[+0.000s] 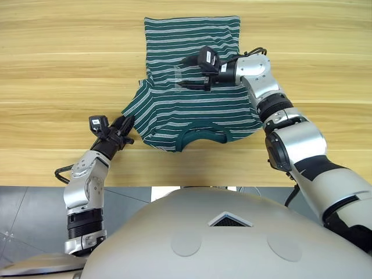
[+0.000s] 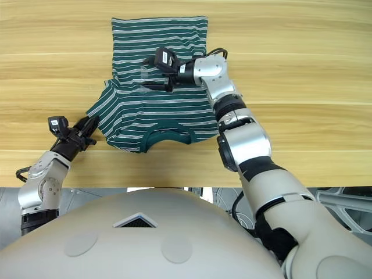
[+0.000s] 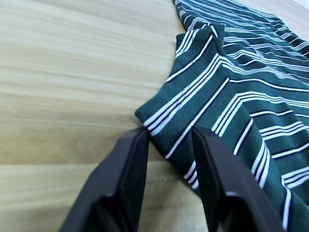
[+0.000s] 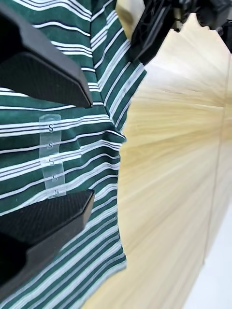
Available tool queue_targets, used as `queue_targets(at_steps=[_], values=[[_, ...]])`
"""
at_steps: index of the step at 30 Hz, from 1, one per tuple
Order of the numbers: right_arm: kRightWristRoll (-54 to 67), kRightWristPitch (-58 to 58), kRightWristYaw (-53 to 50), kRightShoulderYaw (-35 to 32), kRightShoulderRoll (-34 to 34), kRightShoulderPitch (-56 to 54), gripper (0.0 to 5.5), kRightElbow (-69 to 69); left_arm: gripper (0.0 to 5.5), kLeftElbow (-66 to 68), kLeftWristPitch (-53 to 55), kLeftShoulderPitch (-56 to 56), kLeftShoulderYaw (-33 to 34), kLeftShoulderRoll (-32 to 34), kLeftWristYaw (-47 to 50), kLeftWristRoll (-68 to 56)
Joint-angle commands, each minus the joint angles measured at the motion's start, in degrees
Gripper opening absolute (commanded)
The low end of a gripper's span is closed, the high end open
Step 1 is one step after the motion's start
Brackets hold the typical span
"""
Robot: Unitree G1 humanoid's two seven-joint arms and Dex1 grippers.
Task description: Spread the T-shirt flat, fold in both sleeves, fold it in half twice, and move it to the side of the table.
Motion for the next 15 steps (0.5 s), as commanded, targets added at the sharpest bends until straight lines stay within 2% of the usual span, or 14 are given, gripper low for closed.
queue_targets(at_steps=[1,4,8,13,15], values=[[2.15,0.42,2.85,-0.61,-2.40,3.48,3.15,-6.87,1.49,3.71,1.42,-0.28,-0.43,-0.01,0.71,1.29],[2.87,1.45,4.17,-0.22,-4.74,7.48,3.15,-12.62,1.49,3.35,2.11,-0.37,-1.16,-0.80,0.22,0.15],[0.16,4.33,4.51,1.18,-12.17,14.57,3.15,-16.02,1.49,2.29,2.53,0.09,-2.47,-1.23,-0.04,-0.04],[2.54,7.01,5.87,-2.37,-19.27,18.19,3.15,-13.97,1.49,1.28,3.27,0.15,-2.91,-1.85,0.16,-0.94],[1.30,6.68,6.07,-1.46,-20.83,19.95,3.15,-12.16,1.49,1.55,3.54,-0.33,-2.90,-1.97,0.23,-1.29]])
